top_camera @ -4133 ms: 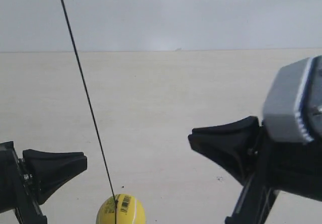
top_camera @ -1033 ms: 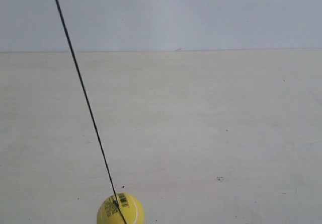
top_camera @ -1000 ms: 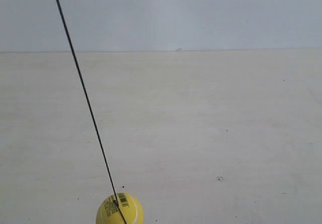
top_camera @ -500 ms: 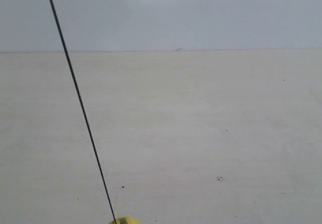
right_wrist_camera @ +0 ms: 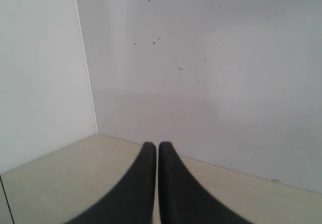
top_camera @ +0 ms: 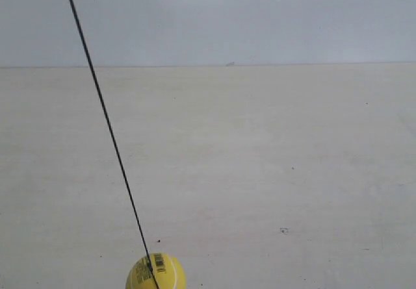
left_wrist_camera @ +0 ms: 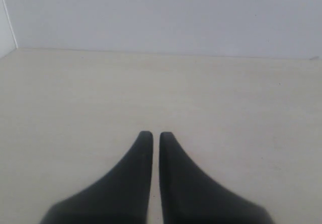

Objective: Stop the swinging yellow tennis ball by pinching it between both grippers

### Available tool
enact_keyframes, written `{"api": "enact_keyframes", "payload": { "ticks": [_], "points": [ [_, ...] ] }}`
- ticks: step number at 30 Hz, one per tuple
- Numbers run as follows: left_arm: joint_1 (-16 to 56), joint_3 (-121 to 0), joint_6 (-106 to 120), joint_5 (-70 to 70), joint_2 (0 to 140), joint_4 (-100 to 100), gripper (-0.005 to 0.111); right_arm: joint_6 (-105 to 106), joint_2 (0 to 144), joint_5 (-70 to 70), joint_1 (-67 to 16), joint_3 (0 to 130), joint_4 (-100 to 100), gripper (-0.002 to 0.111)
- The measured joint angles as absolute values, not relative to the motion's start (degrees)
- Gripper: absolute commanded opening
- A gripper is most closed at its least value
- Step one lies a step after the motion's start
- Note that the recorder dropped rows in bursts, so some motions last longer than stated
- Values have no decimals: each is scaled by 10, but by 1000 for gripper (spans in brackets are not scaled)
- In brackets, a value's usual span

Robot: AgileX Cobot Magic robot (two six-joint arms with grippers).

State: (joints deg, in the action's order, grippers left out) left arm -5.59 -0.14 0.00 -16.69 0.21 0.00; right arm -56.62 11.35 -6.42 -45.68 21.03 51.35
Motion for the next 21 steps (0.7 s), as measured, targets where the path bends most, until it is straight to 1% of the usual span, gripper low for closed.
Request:
{"api": "enact_keyframes", "payload": {
  "ticks": [21],
  "points": [
    [-56,-1,0,-167,2,0,5,-561,113,-64,-457,210,512,0]
  ]
}}
